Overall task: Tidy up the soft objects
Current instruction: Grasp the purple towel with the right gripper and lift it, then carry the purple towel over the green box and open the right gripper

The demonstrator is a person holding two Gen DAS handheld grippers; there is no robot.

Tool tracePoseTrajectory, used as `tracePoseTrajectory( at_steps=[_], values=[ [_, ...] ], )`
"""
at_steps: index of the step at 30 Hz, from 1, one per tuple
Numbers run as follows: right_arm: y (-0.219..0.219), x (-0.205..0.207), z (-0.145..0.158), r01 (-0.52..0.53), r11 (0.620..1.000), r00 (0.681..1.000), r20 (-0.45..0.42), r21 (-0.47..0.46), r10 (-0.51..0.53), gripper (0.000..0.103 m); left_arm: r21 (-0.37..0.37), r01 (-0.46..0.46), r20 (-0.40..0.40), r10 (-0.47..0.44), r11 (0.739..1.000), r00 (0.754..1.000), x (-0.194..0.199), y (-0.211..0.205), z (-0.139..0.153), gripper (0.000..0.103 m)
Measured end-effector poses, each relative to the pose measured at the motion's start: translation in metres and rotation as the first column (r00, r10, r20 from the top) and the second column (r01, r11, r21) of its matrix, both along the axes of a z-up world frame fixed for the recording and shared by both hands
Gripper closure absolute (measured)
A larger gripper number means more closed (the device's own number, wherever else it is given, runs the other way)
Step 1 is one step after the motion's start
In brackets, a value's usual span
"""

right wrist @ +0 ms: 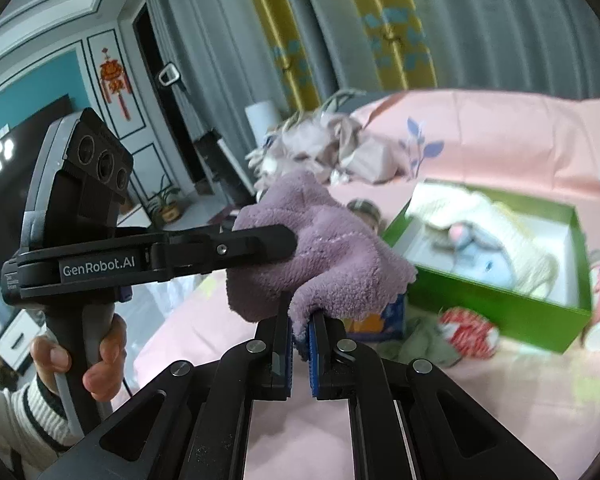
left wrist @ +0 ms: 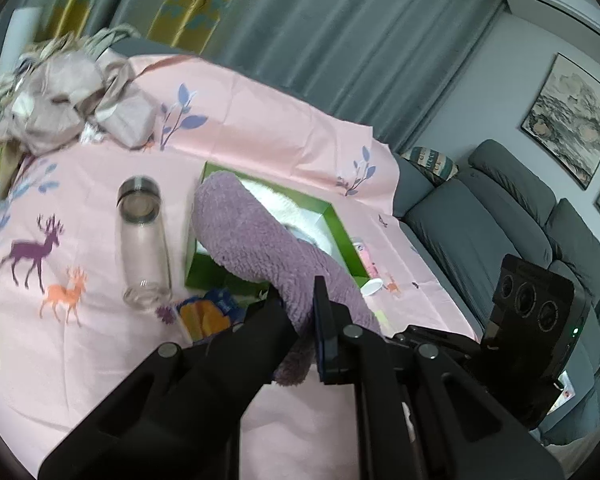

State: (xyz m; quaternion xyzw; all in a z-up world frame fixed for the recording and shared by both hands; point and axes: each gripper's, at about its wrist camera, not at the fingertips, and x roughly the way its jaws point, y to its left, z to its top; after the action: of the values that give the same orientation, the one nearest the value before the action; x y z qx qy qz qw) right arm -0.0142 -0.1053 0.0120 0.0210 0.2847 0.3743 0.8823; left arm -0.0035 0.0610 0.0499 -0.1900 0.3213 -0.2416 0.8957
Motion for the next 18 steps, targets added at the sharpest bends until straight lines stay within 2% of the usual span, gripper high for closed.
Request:
tracePoseTrajectory(
  at_steps=[8, 18],
  values=[
    [-0.028, 0.001, 0.035, 0.067, 0.998, 0.993, 0.101, 0.013, -0.068, 0.096, 0.078, 0.039, 0.084, -0.045, 0.996, 0.995, 0.015, -0.029, 0.039, 0.091],
    [-0.059, 0.019, 0.058, 0.165, 0.986, 0.972, 0.162, 0.034, -0.168, 0.096, 0.162, 0.089, 0.093, -0.105, 0.983, 0.990, 0.042, -0.067, 0.055, 0.091]
  ],
)
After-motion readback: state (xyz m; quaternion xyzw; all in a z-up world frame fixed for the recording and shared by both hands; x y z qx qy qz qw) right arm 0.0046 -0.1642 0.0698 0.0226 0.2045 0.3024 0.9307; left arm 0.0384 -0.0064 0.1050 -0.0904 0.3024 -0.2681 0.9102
